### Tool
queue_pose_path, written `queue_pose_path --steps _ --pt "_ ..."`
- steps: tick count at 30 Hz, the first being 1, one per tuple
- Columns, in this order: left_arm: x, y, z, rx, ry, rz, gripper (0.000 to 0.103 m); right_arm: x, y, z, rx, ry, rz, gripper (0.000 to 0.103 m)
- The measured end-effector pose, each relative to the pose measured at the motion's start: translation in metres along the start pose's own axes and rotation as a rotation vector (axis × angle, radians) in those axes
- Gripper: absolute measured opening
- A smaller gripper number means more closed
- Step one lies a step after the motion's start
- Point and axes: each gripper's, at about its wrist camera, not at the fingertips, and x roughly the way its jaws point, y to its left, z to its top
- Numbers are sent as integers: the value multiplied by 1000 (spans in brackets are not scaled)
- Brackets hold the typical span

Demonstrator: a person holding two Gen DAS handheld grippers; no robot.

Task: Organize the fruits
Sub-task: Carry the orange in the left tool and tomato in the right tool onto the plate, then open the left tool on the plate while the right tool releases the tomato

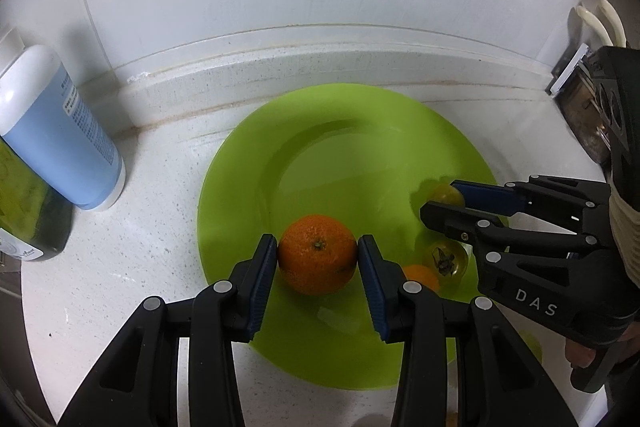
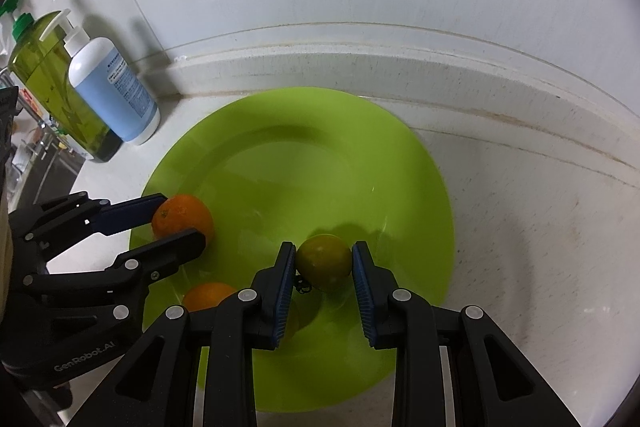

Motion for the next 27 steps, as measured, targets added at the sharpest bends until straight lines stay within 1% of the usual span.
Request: queue_pose_path --steps 3,5,7,10,12,16,18,20,21,22,26,27 --pt "-2 2 0 -8 -7 -7 41 3 0 -1 4 -2 3 30" --pt "-5 2 0 -6 -20 -5 44 1 0 -2 4 -12 5 32" --pt "-10 1 1 -6 -33 -4 46 -2 0 -4 6 -26 2 41" --pt "-23 1 0 -11 -61 5 47 -10 2 -7 3 -48 -10 41" --pt "-36 0 -1 -8 -95 7 48 -19 4 -9 -5 -69 -24 41" --pt "-71 -5 -5 -3 -175 10 53 -44 9 -16 -14 -126 -49 41" --pt "-93 -10 -9 12 -227 29 56 -61 13 -20 -15 -159 -52 41" --pt "-107 -14 -12 18 -262 43 59 -79 18 -27 -15 -194 -68 44" --pt "-116 -16 -16 21 -284 48 61 -88 21 -31 -15 -217 -75 49" --pt "-122 -18 -20 19 -300 48 65 -98 24 -36 -15 -242 -86 52" --pt "-144 -21 -41 27 -344 50 68 -135 38 -59 -17 -334 -141 53" --pt "-149 -22 -46 31 -356 55 70 -144 42 -66 -15 -351 -151 57"
